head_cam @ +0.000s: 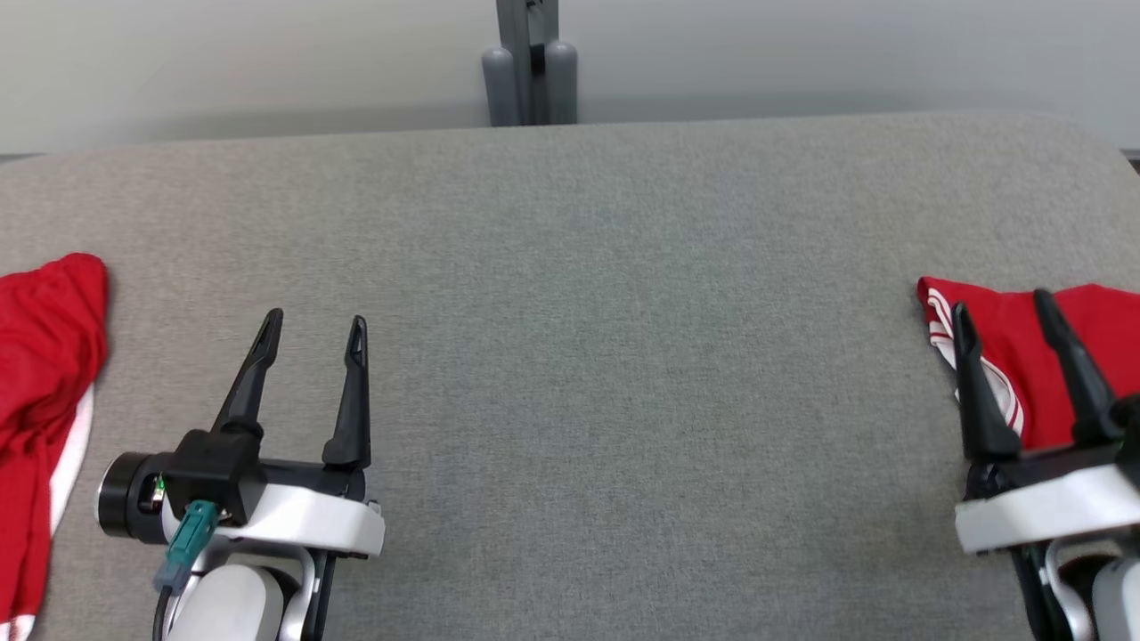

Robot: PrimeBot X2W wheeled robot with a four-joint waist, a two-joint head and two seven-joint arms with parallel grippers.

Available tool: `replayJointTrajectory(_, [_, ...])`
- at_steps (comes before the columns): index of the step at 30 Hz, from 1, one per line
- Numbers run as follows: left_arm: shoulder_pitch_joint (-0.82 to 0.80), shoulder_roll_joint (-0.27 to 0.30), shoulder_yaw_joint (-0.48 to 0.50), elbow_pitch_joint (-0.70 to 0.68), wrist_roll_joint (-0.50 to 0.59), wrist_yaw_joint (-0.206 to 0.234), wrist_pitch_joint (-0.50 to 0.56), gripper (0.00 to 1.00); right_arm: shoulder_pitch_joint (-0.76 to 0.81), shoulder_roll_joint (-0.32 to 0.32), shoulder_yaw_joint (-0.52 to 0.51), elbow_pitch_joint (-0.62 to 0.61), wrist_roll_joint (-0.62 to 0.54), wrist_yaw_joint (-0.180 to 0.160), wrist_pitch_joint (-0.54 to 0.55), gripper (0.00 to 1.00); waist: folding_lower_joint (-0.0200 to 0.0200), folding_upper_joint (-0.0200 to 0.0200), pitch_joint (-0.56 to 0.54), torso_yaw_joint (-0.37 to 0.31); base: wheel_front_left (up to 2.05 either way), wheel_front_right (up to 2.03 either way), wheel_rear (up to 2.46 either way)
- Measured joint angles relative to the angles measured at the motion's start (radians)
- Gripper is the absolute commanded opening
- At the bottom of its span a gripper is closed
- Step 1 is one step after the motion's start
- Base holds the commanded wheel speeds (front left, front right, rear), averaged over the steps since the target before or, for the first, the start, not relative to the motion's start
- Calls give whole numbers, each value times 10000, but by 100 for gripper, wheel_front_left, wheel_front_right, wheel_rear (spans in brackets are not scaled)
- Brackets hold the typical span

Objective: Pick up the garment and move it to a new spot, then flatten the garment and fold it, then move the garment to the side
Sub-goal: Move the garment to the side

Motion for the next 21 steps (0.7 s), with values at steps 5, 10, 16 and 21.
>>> replayJointTrajectory(5, [472, -46, 150, -174, -115, 251, -71, 100, 915, 445, -188, -267, -190, 0, 169, 100, 0, 0, -441, 270, 0, 0, 0])
replayJointTrajectory(10, [987, 12, 255, -150, -163, 389, -136, 100, 1475, 662, -426, -249, -211, 0, 236, 100, 0, 0, -826, 393, 0, 0, 0])
replayJointTrajectory(16, [1466, 31, 280, -100, -268, 508, -153, 100, 2028, 725, -723, -368, -364, 0, 380, 100, 0, 0, -1208, 440, 0, 0, 0])
replayJointTrajectory(21, [1656, 84, 257, -88, -314, 546, -92, 100, 2294, 744, -825, -537, -401, 0, 491, 100, 0, 0, -1429, 419, 0, 0, 0])
